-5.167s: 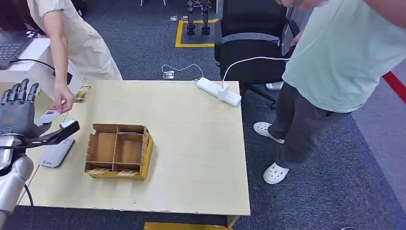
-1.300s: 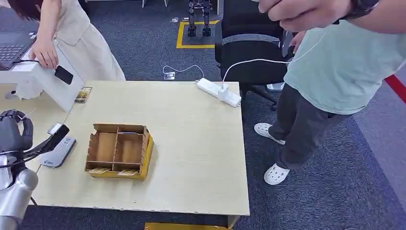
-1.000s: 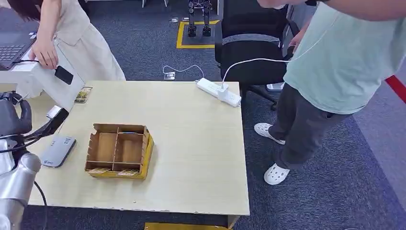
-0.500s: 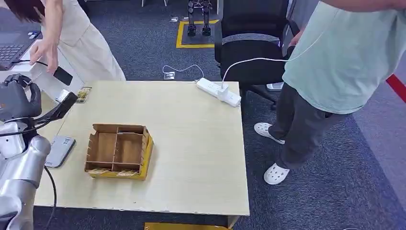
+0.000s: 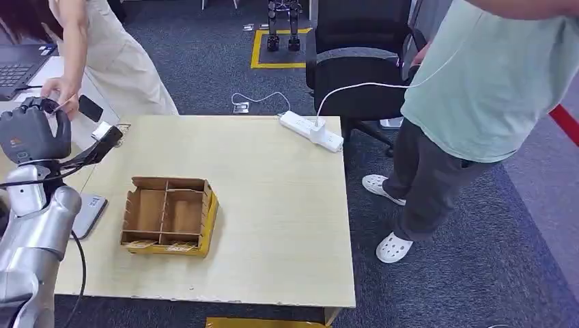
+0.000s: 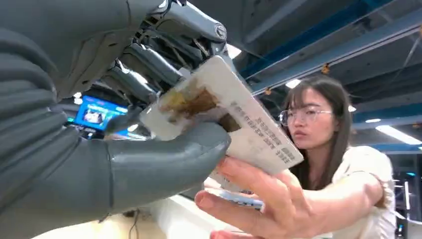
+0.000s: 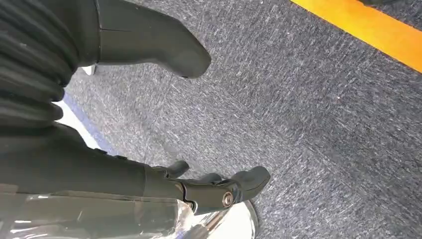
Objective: Pass the card to the sensor for recognition and then transmit it.
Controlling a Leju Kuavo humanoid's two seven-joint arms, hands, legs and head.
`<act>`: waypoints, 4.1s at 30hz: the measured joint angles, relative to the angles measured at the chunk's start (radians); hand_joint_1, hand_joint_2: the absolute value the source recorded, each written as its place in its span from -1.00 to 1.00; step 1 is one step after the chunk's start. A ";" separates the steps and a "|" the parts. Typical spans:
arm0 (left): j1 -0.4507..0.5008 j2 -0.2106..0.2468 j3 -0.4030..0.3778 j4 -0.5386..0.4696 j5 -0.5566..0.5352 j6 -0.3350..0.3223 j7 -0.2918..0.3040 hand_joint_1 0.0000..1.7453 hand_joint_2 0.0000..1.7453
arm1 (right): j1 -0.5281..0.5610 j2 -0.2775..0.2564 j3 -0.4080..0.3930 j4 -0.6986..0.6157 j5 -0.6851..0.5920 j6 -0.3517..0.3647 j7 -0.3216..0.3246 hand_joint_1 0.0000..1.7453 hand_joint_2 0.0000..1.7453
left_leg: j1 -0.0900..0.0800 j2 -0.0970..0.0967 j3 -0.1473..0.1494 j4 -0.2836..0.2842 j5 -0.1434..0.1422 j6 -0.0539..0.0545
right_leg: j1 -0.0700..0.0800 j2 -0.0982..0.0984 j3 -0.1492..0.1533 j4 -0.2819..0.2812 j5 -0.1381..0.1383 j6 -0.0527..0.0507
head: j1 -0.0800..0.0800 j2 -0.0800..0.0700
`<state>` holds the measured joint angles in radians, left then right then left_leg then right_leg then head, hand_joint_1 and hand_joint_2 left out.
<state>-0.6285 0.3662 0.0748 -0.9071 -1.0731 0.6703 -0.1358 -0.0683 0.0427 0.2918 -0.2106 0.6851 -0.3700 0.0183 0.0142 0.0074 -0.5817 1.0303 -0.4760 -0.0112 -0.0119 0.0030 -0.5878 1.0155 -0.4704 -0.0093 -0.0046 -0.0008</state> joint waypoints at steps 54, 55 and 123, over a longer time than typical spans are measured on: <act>0.688 0.471 -0.395 -0.959 0.236 -0.708 0.048 -1.00 1.00 | 0.019 -0.005 -0.105 0.005 0.015 -0.009 -0.011 -1.00 1.00 | 0.001 -0.001 -0.002 0.000 -0.004 -0.001 | 0.001 -0.002 0.000 -0.001 -0.003 -0.001 | -0.001 0.000; 0.679 0.439 -0.418 -0.947 0.210 -0.696 0.066 -1.00 1.00 | 0.020 -0.004 -0.107 0.005 0.015 -0.010 -0.009 -1.00 1.00 | 0.001 -0.001 -0.002 0.000 -0.004 -0.001 | 0.001 -0.002 0.000 -0.001 -0.003 -0.001 | -0.001 0.000; 0.626 0.277 -0.323 -0.753 0.053 -0.672 0.124 -1.00 1.00 | 0.038 0.001 -0.174 0.011 0.057 -0.028 -0.008 -1.00 1.00 | 0.002 -0.001 -0.002 0.000 -0.004 -0.001 | 0.002 -0.001 -0.001 0.000 -0.003 -0.001 | 0.000 0.000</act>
<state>-0.0027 0.6432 -0.2483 -1.6598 -1.0197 -0.0022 -0.0114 -0.0301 0.0439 0.1179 -0.1995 0.7424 -0.3979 0.0107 0.0163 0.0068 -0.5838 1.0300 -0.4800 -0.0119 -0.0097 0.0021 -0.5883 1.0152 -0.4738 -0.0103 -0.0046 -0.0008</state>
